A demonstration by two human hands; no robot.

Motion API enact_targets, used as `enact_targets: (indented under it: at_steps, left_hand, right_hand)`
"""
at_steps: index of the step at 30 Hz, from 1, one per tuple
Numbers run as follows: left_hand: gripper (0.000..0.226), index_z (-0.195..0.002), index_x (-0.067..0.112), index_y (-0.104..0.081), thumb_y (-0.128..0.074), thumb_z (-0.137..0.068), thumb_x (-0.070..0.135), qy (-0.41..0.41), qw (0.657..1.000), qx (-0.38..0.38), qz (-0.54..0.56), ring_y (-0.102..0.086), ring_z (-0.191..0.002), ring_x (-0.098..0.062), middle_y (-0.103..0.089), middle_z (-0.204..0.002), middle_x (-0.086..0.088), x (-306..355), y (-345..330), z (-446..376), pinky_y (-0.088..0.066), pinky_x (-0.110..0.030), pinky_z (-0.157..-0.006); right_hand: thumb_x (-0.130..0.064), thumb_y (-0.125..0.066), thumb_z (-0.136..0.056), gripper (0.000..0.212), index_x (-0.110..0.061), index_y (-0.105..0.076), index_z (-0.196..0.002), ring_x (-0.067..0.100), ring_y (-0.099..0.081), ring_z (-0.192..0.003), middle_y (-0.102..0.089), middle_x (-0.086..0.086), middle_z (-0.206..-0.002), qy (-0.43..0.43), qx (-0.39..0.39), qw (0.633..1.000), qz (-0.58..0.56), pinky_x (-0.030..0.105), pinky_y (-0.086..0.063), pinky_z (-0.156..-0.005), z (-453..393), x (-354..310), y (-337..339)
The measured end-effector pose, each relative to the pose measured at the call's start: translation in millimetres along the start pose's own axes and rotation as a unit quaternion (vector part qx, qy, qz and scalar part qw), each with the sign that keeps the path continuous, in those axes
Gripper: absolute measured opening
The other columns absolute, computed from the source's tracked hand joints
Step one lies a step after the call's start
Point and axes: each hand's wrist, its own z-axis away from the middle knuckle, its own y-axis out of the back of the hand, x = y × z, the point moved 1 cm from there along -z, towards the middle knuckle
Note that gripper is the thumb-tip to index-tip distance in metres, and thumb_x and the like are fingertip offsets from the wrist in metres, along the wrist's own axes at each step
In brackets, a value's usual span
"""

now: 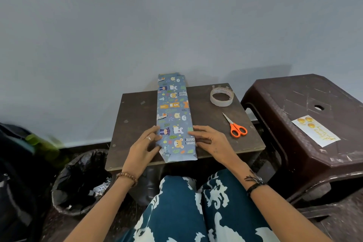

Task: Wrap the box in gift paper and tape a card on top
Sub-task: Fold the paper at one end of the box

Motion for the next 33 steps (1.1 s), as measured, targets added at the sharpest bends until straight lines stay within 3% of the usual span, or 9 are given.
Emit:
enact_targets:
  at_steps: [3, 10, 16, 21, 24, 28, 30, 33]
  left_hand:
    - [0.031, -0.104, 0.005, -0.062, -0.07, -0.075, -0.004, -0.016, 0.998, 0.001, -0.054, -0.047, -0.118, -0.002, -0.057, -0.127, -0.003, -3.3, -4.4, -7.7, -0.036, -0.016, -0.099]
    - [0.051, -0.114, 0.003, -0.059, -0.074, -0.065, -0.002, -0.069, 0.989, 0.01, -0.13, -0.049, -0.105, -0.007, -0.065, -0.109, -0.008, -3.5, -7.3, -11.7, -0.04, -0.017, -0.085]
    - [0.055, -0.114, 0.004, -0.059, -0.078, -0.062, -0.001, -0.067, 0.989, 0.022, -0.132, -0.05, -0.103, -0.009, -0.066, -0.109, -0.01, -6.5, -12.4, -10.2, -0.037, -0.019, -0.09]
    - [0.045, -0.113, 0.014, -0.05, -0.062, -0.07, 0.018, -0.088, 0.984, 0.041, -0.15, -0.056, -0.103, -0.013, -0.067, -0.109, -0.009, -4.0, -13.6, -9.5, -0.043, -0.02, -0.083]
    - [0.034, -0.108, 0.017, -0.048, -0.054, -0.076, 0.023, -0.143, 0.97, 0.037, -0.192, -0.063, -0.102, -0.018, -0.069, -0.107, -0.007, -3.1, -10.9, -12.4, -0.049, -0.022, -0.081]
    - [0.021, -0.099, 0.015, -0.048, -0.047, -0.08, 0.023, -0.228, 0.939, 0.047, -0.255, -0.069, -0.095, -0.02, -0.071, -0.1, -0.007, 2.5, -5.7, -17.1, -0.041, -0.025, -0.085]
    - [0.02, -0.097, 0.017, -0.048, -0.046, -0.078, 0.025, -0.219, 0.938, 0.036, -0.267, -0.069, -0.094, -0.017, -0.071, -0.098, -0.004, 3.9, -5.1, -17.9, -0.042, -0.023, -0.079]
    - [0.022, -0.096, 0.023, -0.045, -0.044, -0.075, 0.032, -0.159, 0.956, 0.014, -0.247, -0.062, -0.096, -0.009, -0.069, -0.097, 0.003, 4.0, -5.0, -18.6, -0.044, -0.015, -0.054]
  right_hand:
    - [0.004, -0.061, -0.084, 0.043, -0.019, -0.063, -0.12, -0.002, -0.055, -0.108, -0.05, -0.009, -0.129, 0.011, 0.01, 1.0, 0.0, 0.013, -0.044, -0.096, -5.2, 3.1, -1.5]
    - [-0.005, -0.063, -0.083, 0.043, -0.029, -0.063, -0.119, 0.008, -0.057, -0.114, -0.052, -0.011, -0.131, 0.04, 0.027, 0.999, 0.022, 0.038, -0.048, -0.098, -9.8, 13.3, -3.2]
    - [-0.006, -0.067, -0.082, 0.035, -0.023, -0.064, -0.113, 0.003, -0.058, -0.104, -0.05, -0.011, -0.122, 0.065, 0.06, 0.995, 0.035, 0.028, -0.05, -0.094, -9.0, 5.0, -7.5]
    - [-0.021, -0.065, -0.081, 0.026, -0.018, -0.06, -0.107, 0.004, -0.056, -0.089, -0.046, -0.007, -0.118, 0.104, 0.101, 0.978, 0.147, 0.028, -0.055, -0.07, -12.1, 2.4, -14.1]
    - [-0.019, -0.07, -0.076, 0.027, -0.015, -0.062, -0.101, 0.004, -0.053, -0.088, -0.052, -0.001, -0.113, 0.133, 0.126, 0.959, 0.216, 0.015, -0.044, -0.062, -13.8, 1.0, -13.8]
    - [-0.016, -0.072, -0.075, 0.027, -0.009, -0.062, -0.099, 0.015, -0.059, -0.091, -0.057, 0.003, -0.106, 0.174, 0.129, 0.944, 0.249, 0.024, -0.051, -0.067, -14.7, 2.3, -13.9]
    - [-0.014, -0.07, -0.078, 0.026, -0.009, -0.062, -0.102, 0.011, -0.057, -0.093, -0.055, 0.002, -0.107, 0.164, 0.116, 0.954, 0.225, 0.027, -0.052, -0.067, -14.9, 4.0, -13.1]
    - [-0.008, -0.067, -0.082, 0.024, -0.009, -0.06, -0.105, 0.008, -0.057, -0.095, -0.05, 0.001, -0.109, 0.135, 0.095, 0.972, 0.166, 0.031, -0.054, -0.075, -16.1, 4.5, -13.1]
